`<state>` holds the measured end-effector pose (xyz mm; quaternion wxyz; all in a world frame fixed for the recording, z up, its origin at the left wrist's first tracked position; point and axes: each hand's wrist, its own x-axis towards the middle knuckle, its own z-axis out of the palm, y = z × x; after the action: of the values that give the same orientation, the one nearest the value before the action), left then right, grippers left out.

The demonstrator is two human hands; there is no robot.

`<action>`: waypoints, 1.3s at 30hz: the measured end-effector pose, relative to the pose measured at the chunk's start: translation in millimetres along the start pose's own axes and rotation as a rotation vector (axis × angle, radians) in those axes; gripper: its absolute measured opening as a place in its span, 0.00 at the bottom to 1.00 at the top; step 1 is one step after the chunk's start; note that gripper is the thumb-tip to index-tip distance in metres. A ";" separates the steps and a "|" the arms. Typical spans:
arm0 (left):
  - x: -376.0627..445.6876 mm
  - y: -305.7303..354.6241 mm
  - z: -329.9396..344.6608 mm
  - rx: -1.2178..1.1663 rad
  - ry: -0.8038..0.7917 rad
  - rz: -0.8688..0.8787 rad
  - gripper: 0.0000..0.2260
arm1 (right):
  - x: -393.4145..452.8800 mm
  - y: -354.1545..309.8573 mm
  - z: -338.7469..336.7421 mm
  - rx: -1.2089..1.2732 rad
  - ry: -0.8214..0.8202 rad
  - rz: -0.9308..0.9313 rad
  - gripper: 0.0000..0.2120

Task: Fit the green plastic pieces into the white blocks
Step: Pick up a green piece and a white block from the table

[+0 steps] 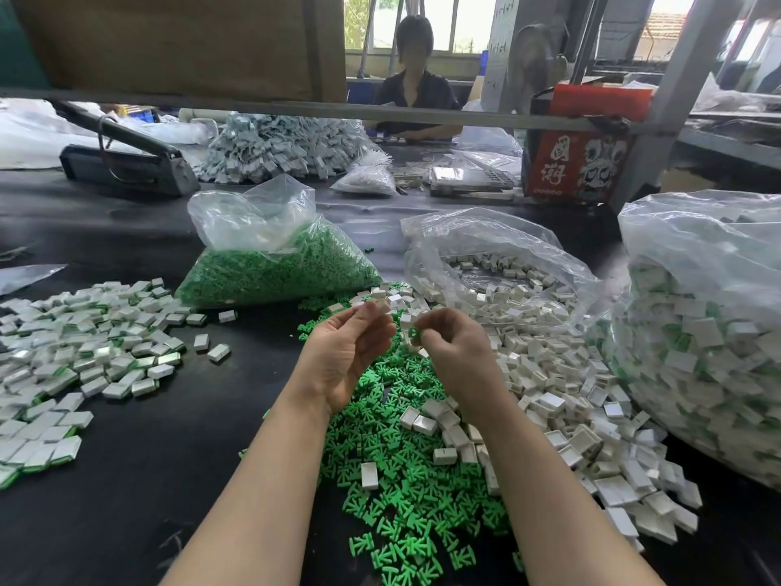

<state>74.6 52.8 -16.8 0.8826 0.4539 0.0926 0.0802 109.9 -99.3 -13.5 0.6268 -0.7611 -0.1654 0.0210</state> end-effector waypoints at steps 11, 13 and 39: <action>0.5 -3.5 8.1 0.093 0.052 0.002 0.14 | -0.1 -6.5 -7.8 0.391 -0.004 0.043 0.08; -0.4 -3.9 9.7 0.101 0.037 -0.004 0.15 | -2.0 -8.6 -8.6 0.442 -0.032 0.040 0.10; -1.7 -11.4 18.4 0.238 -0.019 0.066 0.17 | 1.0 -12.8 -5.9 0.480 0.157 0.091 0.03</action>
<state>78.0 31.4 -15.5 0.8203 0.5589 0.0778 0.0934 109.4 -102.5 0.3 0.7988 -0.5965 -0.0718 0.0286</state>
